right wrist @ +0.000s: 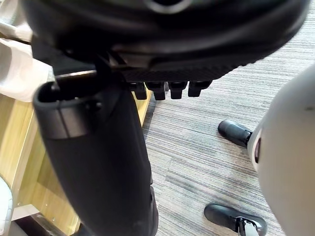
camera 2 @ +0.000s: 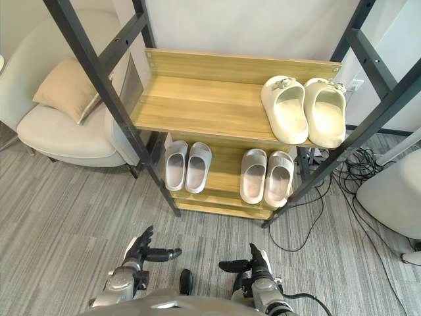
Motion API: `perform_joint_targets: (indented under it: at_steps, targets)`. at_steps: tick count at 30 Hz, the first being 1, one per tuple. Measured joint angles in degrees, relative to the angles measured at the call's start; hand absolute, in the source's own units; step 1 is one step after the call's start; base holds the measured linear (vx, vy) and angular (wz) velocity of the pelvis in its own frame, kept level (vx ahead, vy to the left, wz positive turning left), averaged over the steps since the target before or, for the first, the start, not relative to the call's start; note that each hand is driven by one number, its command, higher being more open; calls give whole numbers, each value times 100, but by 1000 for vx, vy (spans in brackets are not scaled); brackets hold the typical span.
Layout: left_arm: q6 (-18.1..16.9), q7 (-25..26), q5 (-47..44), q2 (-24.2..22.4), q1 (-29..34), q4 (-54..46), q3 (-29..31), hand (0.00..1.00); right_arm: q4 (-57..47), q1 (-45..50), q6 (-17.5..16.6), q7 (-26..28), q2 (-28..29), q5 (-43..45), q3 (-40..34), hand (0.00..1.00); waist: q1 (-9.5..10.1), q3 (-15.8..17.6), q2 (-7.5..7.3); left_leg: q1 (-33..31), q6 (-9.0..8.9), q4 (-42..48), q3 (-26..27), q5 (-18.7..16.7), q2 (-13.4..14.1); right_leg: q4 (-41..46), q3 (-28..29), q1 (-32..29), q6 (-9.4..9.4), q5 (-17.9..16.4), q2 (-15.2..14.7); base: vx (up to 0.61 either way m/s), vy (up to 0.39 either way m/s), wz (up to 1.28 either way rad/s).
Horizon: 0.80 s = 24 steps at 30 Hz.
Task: Organize the slippers on the shoe rack
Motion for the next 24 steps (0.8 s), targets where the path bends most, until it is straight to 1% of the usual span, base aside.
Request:
perform_joint_targets:
  at_steps: [4, 7, 9, 11, 12, 13, 14, 15, 16, 17, 18, 19, 20, 21, 22, 23, 24]
  targets:
    - [24, 112, 117, -181, 51, 259, 199, 100, 0, 1, 0, -3, 25, 0, -56, 100, 113, 13, -29, 48, -3, -29, 70, -11, 14, 1, 78, -1, -3, -3, 13, -21, 10, -9]
    - [25, 201, 152, -227, 52, 309, 277, 100, 0, -7, -5, -1, 54, 0, -55, 100, 148, 16, -42, 61, -9, -30, 84, -17, 24, 3, 97, 1, -6, -9, 24, -16, 5, -4]
    - [25, 232, 166, -287, 42, 393, 450, 100, 1, -7, -12, 2, 85, 0, -50, 100, 167, 24, -54, 111, -9, -26, 141, -38, 36, 25, 163, 19, -9, -10, 34, -10, 6, -16]
    - [25, 269, 166, -312, 1, 426, 528, 100, 6, -14, -23, 4, 103, -2, -34, 100, 211, 82, -54, 151, -12, 60, 212, -110, 62, 233, 235, -23, -5, -116, 18, -14, 7, -20]
    - [20, 283, 166, -331, -28, 435, 570, 100, 6, -25, -30, 4, 104, -3, -23, 100, 245, 128, -54, 143, -16, 185, 255, -181, 79, 604, 285, -153, -5, -303, -34, -33, 19, -12]
    - [0, 299, 166, -315, -64, 448, 603, 100, -1, -37, -41, 6, 107, -3, 12, 100, 240, 176, -86, 2, 48, 529, 245, -308, 66, 1234, 311, -399, -6, -606, -173, -40, 23, 3]
    - [-4, 312, 165, -294, -129, 465, 607, 100, -4, -71, -77, 5, 105, -4, 13, 100, 243, 201, -114, -296, 95, 968, 182, -461, 13, 1653, 340, -614, 38, -731, -270, -73, 19, 26]
    - [-4, 315, 165, -296, -172, 475, 606, 100, -5, -91, -102, 0, 93, -4, 11, 100, 239, 203, -102, -463, 133, 1132, 96, -493, 33, 1713, 343, -665, 69, -769, -277, -76, -38, 45]
    - [-12, 322, 163, -328, -236, 475, 607, 100, -9, -139, -110, -2, 84, -3, 12, 100, 240, 253, -119, -607, 150, 1234, 34, -492, 50, 2220, 447, -832, 90, -1150, -342, -70, -68, 54]
    - [-16, 323, 162, -332, -269, 476, 604, 100, -8, -162, -110, -2, 91, -3, 12, 100, 238, 305, -117, -681, 149, 1305, -74, -481, 11, 2930, 512, -975, 44, -1457, -420, -14, -94, 78]
    - [-11, 321, 152, -332, -275, 464, 625, 100, -14, -159, -121, -8, 103, -5, 15, 100, 253, 328, -136, -738, 132, 1402, -258, -454, -43, 3928, 667, -1042, 136, -1860, -473, -9, -140, 86]
    - [-9, 357, 151, -323, -268, 457, 660, 100, -26, -156, -140, -3, 129, -3, 24, 100, 292, 324, -143, -812, 91, 1446, -405, -405, -99, 4405, 790, -930, 139, -2046, -447, -24, -146, 73]
    - [-9, 373, 150, -317, -269, 450, 664, 100, -27, -160, -155, -3, 143, -2, 41, 100, 328, 320, -159, -857, 69, 1466, -432, -384, -126, 4436, 862, -874, 150, -2126, -425, -103, -181, 44]
    - [-28, 428, 147, -323, -316, 428, 673, 100, -69, -266, -204, -3, 147, 1, 172, 100, 444, 341, -191, -1031, -1, 1550, -464, -305, -162, 4091, 1118, -745, 158, -2419, -306, -175, -156, 26]
    - [-43, 428, 147, -359, -359, 434, 666, 100, -112, -382, -241, 0, 143, 1, 272, 100, 480, 359, -152, -1231, -89, 1532, -528, -173, -171, 3525, 1277, -665, 50, -2581, -160, -204, -165, 21]
    - [-44, 429, 147, -393, -385, 444, 657, 100, -146, -442, -246, 2, 129, 2, 323, 100, 532, 377, -88, -1316, -149, 1439, -542, -72, -123, 3152, 1281, -597, -33, -2626, -58, -241, -192, 17]
    - [-40, 446, 145, -480, -464, 516, 652, 100, -161, -554, -264, -2, 53, 5, 411, 100, 552, 469, 147, -1380, -206, 1284, -646, 113, 4, 2798, 1196, -541, -159, -2476, 162, -261, -171, 17]
